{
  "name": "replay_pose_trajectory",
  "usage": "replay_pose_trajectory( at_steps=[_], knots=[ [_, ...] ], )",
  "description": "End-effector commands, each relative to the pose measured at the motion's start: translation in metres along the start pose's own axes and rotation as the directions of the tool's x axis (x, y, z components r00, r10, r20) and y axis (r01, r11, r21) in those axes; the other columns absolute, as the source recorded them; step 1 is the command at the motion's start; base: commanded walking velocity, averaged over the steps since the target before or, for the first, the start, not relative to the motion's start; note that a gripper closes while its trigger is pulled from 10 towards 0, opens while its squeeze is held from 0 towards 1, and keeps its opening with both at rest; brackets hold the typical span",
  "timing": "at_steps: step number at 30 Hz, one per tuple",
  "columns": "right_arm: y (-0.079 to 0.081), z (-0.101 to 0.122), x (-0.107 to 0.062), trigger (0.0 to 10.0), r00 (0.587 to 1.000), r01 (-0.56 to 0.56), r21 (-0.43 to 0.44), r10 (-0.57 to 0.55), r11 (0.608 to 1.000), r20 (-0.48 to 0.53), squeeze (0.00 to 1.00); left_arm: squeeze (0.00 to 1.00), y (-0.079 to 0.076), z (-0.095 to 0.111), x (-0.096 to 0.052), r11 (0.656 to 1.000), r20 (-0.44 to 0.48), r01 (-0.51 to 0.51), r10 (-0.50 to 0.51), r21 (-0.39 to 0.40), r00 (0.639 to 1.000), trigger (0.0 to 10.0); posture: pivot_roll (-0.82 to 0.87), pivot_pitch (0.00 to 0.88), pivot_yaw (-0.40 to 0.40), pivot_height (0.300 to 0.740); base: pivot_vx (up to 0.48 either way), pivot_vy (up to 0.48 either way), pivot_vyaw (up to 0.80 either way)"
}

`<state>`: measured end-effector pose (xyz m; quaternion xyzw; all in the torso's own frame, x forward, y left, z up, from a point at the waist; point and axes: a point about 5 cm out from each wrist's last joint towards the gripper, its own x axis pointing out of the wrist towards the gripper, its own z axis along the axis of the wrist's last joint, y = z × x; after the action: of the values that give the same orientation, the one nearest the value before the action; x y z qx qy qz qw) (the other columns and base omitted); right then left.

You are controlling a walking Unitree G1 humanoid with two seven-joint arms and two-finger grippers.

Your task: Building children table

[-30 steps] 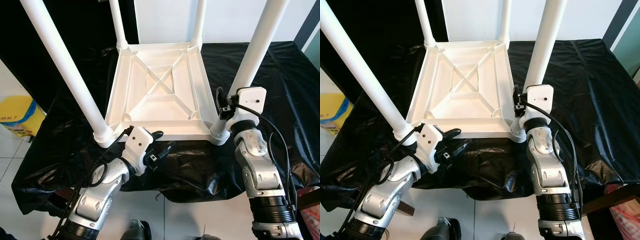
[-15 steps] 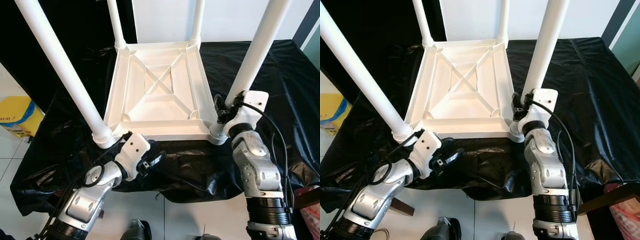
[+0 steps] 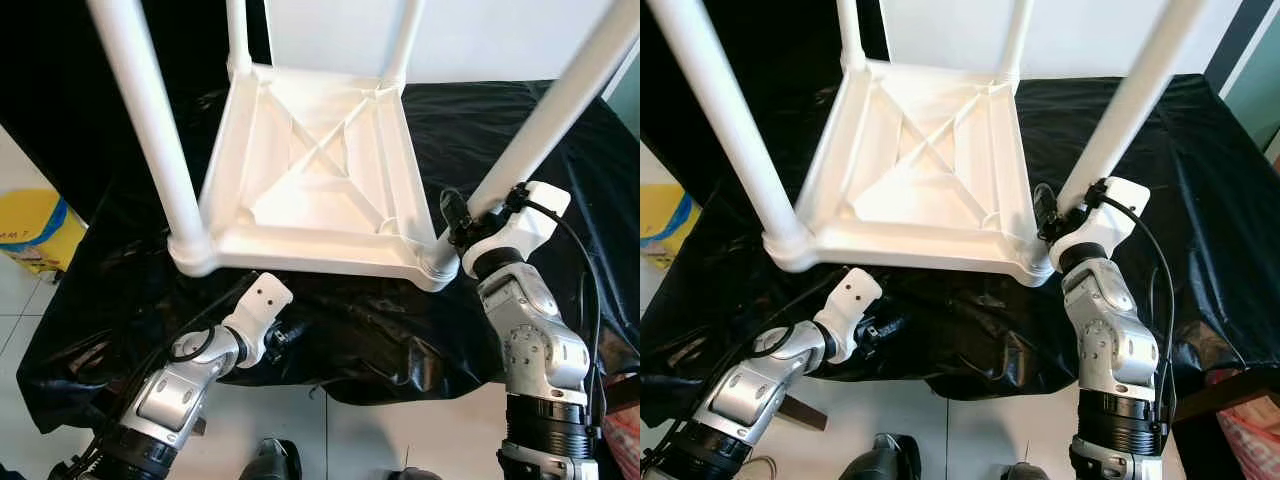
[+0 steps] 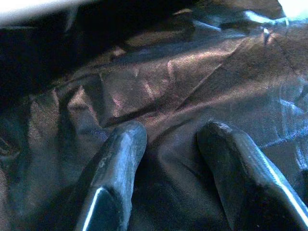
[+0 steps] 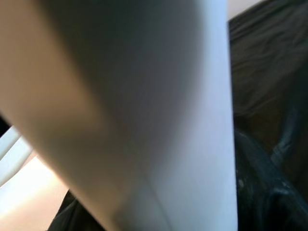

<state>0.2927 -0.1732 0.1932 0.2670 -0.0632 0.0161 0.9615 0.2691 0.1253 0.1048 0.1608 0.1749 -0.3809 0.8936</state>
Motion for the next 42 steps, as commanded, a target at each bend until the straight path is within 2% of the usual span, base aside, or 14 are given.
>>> replay_pose_trajectory(
  at_steps=[1, 7, 9, 11, 13, 17, 18, 20, 27, 28, 32, 37, 39, 42],
  knots=[
    [0.0, -0.005, -0.005, 10.0, 0.999, -0.021, 0.151, 0.025, 0.988, -0.026, 0.0, 0.0, 0.007, -0.024, -0.002, 0.992, -0.124, -0.111, 0.104, -0.051, 0.987, 10.0, -0.05, 0.159, 0.06, 0.74, 0.0, 0.0, 0.0],
    [-0.007, -0.011, -0.016, 10.0, 0.998, -0.006, 0.263, 0.021, 0.965, -0.052, 0.0, 0.0, 0.032, -0.035, -0.003, 0.956, -0.192, -0.279, 0.258, -0.09, 0.947, 10.0, -0.05, 0.168, 0.06, 0.74, 0.0, 0.0, 0.0],
    [-0.01, -0.013, -0.021, 10.0, 0.998, 0.002, 0.307, 0.017, 0.952, -0.06, 0.0, 0.0, 0.047, -0.037, -0.004, 0.927, -0.21, -0.358, 0.33, -0.111, 0.92, 10.0, -0.05, 0.169, 0.058, 0.74, 0.0, 0.0, 0.0],
    [-0.017, -0.015, -0.027, 10.0, 0.997, 0.013, 0.382, 0.017, 0.924, -0.075, 0.0, 0.0, 0.084, -0.032, -0.005, 0.848, -0.216, -0.509, 0.474, -0.149, 0.853, 10.0, -0.05, 0.169, 0.056, 0.74, 0.0, 0.0, 0.0],
    [-0.017, -0.015, -0.027, 10.0, 0.997, 0.013, 0.382, 0.017, 0.924, -0.075, 0.0, 0.0, 0.084, -0.032, -0.005, 0.848, -0.216, -0.509, 0.474, -0.149, 0.853, 10.0, -0.05, 0.169, 0.056, 0.74, 0.0, 0.0, 0.0],
    [-0.021, -0.018, -0.03, 10.0, 0.996, 0.015, 0.455, 0.026, 0.89, -0.083, 0.0, 0.0, 0.113, -0.016, -0.005, 0.771, -0.171, -0.597, 0.572, -0.221, 0.802, 10.0, -0.05, 0.166, 0.053, 0.74, 0.0, 0.0, 0.0],
    [-0.024, -0.024, -0.032, 10.0, 0.994, 0.02, 0.504, 0.037, 0.863, -0.103, 0.0, 0.0, 0.135, 0.005, -0.004, 0.707, -0.121, -0.645, 0.641, -0.289, 0.757, 10.0, -0.06, 0.161, 0.05, 0.74, 0.0, 0.0, 0.0],
    [-0.025, -0.027, -0.033, 10.0, 0.993, 0.02, 0.514, 0.042, 0.857, -0.109, 0.0, 0.0, 0.14, 0.02, -0.002, 0.701, -0.073, -0.636, 0.651, -0.323, 0.756, 10.0, -0.06, 0.16, 0.051, 0.74, 0.0, 0.0, 0.0],
    [-0.033, -0.036, -0.039, 10.0, 0.991, 0.048, 0.572, 0.033, 0.819, -0.129, 0.0, 0.0, 0.142, 0.085, 0.006, 0.755, 0.157, -0.489, 0.599, -0.438, 0.785, 10.0, -0.07, 0.155, 0.051, 0.74, 0.0, 0.0, 0.0],
    [-0.036, -0.037, -0.041, 10.0, 0.991, 0.05, 0.593, 0.034, 0.804, -0.129, 0.0, 0.0, 0.135, 0.108, 0.012, 0.812, 0.23, -0.392, 0.52, -0.432, 0.823, 10.0, -0.07, 0.155, 0.051, 0.74, 0.0, 0.0, 0.0],
    [-0.038, -0.039, -0.044, 10.0, 0.991, 0.048, 0.605, 0.038, 0.795, -0.128, 0.0, 0.0, 0.121, 0.134, 0.018, 0.884, 0.306, -0.261, 0.39, -0.387, 0.869, 10.0, -0.07, 0.155, 0.051, 0.74, 0.0, 0.0, 0.0],
    [-0.039, -0.041, -0.046, 10.0, 0.99, 0.053, 0.61, 0.038, 0.791, -0.136, 0.0, 0.0, 0.117, 0.145, 0.021, 0.903, 0.336, -0.219, 0.35, -0.37, 0.875, 10.0, -0.07, 0.152, 0.063, 0.74, 0.0, 0.0, 0.0],
    [-0.042, -0.046, -0.051, 10.0, 0.987, 0.058, 0.598, 0.044, 0.799, -0.154, 0.0, 0.0, 0.112, 0.171, 0.019, 0.92, 0.382, -0.151, 0.294, -0.36, 0.876, 10.0, -0.08, 0.157, 0.076, 0.74, 0.0, 0.0, 0.0],
    [-0.043, -0.047, -0.053, 10.0, 0.987, 0.059, 0.595, 0.044, 0.801, -0.158, 0.0, 0.0, 0.11, 0.181, 0.017, 0.928, 0.398, -0.137, 0.277, -0.345, 0.875, 10.0, -0.08, 0.157, 0.076, 0.74, 0.0, 0.0, 0.0]
  ],
)
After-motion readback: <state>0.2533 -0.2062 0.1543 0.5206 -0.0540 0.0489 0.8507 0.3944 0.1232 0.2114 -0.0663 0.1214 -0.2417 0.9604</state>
